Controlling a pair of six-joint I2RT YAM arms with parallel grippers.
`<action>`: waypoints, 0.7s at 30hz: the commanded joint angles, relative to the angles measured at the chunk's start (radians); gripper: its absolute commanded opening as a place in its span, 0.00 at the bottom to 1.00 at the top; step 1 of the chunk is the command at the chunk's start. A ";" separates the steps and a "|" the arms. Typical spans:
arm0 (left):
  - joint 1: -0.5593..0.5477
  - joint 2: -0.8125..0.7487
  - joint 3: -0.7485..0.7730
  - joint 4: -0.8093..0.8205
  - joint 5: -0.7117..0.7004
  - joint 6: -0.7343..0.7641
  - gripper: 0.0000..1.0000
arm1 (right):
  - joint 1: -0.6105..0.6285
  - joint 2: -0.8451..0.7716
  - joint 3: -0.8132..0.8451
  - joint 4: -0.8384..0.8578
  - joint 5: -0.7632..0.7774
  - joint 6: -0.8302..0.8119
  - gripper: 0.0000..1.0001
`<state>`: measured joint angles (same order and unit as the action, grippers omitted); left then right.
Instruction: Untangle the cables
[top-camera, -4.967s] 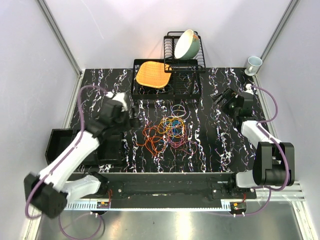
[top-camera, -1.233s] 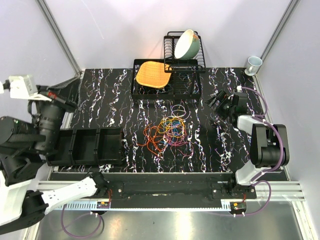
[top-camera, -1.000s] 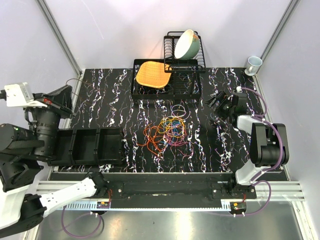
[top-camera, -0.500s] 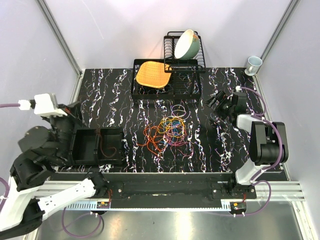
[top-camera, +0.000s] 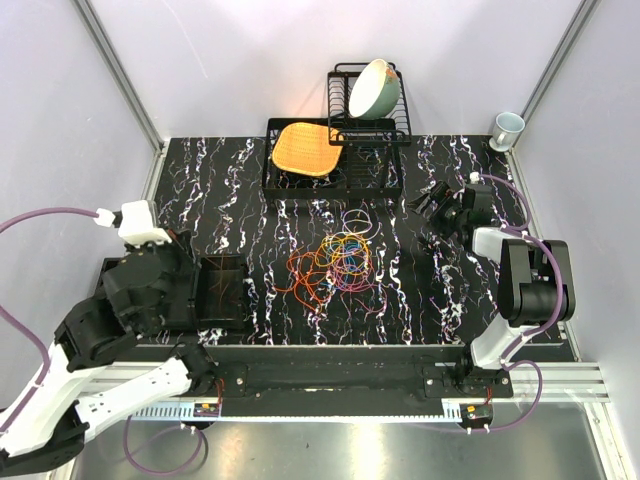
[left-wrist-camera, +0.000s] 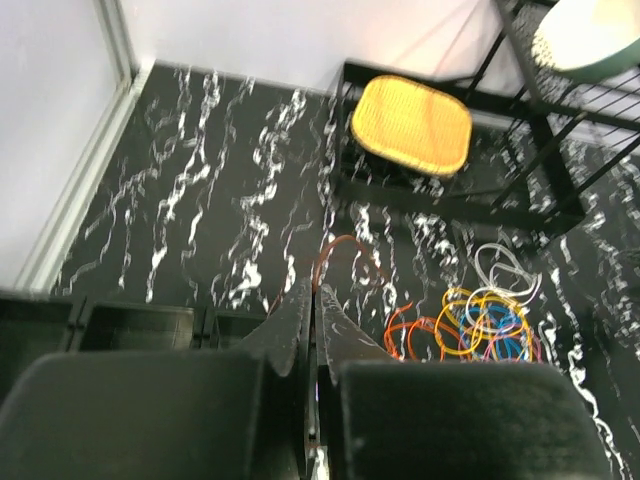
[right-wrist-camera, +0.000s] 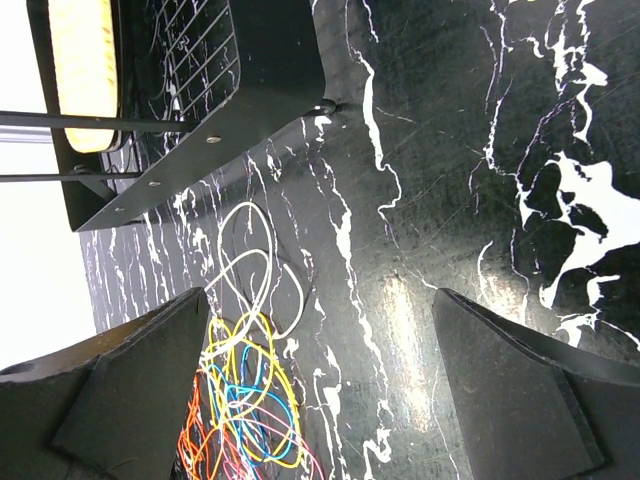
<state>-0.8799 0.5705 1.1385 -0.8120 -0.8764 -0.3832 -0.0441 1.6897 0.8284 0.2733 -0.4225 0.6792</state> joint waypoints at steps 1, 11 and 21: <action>-0.004 0.020 0.020 -0.119 -0.078 -0.204 0.00 | -0.003 0.001 0.037 0.032 -0.029 0.005 1.00; -0.004 0.118 0.148 -0.541 -0.104 -0.632 0.00 | -0.003 0.010 0.040 0.035 -0.039 0.010 1.00; -0.001 0.160 -0.011 -0.578 -0.053 -0.783 0.00 | -0.003 0.011 0.040 0.035 -0.047 0.014 1.00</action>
<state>-0.8799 0.7280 1.1866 -1.3319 -0.9260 -1.0824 -0.0441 1.6920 0.8318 0.2733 -0.4400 0.6868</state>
